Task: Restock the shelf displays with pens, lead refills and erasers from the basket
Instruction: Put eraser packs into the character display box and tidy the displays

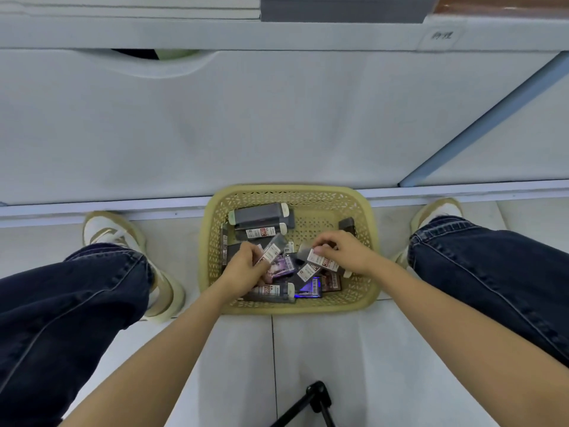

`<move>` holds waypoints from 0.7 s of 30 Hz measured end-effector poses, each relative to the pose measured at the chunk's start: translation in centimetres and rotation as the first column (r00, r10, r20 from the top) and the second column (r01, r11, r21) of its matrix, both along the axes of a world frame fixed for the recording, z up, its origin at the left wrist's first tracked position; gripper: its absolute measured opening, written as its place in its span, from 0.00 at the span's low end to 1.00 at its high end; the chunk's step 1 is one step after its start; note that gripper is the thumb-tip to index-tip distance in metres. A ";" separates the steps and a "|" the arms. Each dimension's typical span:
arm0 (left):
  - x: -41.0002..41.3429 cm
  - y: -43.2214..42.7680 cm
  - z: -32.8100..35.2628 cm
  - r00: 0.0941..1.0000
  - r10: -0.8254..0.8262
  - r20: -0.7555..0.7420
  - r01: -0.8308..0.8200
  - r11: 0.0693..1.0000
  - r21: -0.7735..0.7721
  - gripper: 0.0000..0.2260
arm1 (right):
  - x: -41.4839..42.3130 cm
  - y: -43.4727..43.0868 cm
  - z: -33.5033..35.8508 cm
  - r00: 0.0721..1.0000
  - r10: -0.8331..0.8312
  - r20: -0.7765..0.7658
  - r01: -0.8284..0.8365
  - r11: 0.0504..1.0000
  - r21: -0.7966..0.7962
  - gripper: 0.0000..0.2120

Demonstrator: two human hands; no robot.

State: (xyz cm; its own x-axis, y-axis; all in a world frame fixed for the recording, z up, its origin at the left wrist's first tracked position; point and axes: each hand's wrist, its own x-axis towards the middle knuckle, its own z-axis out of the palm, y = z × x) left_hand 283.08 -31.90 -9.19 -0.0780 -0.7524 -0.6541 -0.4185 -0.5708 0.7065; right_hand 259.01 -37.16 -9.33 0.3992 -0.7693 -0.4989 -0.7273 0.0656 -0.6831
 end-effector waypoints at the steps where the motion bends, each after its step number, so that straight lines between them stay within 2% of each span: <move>1: -0.1 -0.1 0.1 0.994 0.091 -0.061 -0.090 0.995 0.032 0.06 | 0.1 -0.2 0.3 0.999 -0.018 0.039 0.018 1.000 0.002 0.07; 4: -0.4 -0.7 0.5 0.952 0.266 -0.151 -0.257 0.964 0.074 0.13 | 0.2 -0.8 1.3 0.988 -0.082 0.129 0.081 0.997 0.017 0.06; 7: -1.0 -1.0 1.2 0.959 0.220 -0.179 -0.213 0.975 0.059 0.13 | 0.3 -1.0 2.1 0.956 -0.173 0.236 0.162 0.985 0.062 0.06; 12: -2.5 -0.6 2.3 0.929 0.099 -0.358 -0.072 0.993 0.089 0.05 | 2.0 -0.6 2.8 0.919 -0.161 0.359 0.123 0.984 0.126 0.06; 17: -1.1 -0.6 2.5 0.832 0.236 -0.502 -0.173 0.970 0.170 0.09 | 2.1 -1.3 3.1 0.818 -0.405 0.408 0.394 0.912 0.115 0.06; 21: -0.5 -0.6 2.7 0.756 0.336 -0.562 -0.212 0.938 0.276 0.12 | 2.0 -1.1 3.2 0.851 -0.357 0.385 0.320 0.934 0.158 0.05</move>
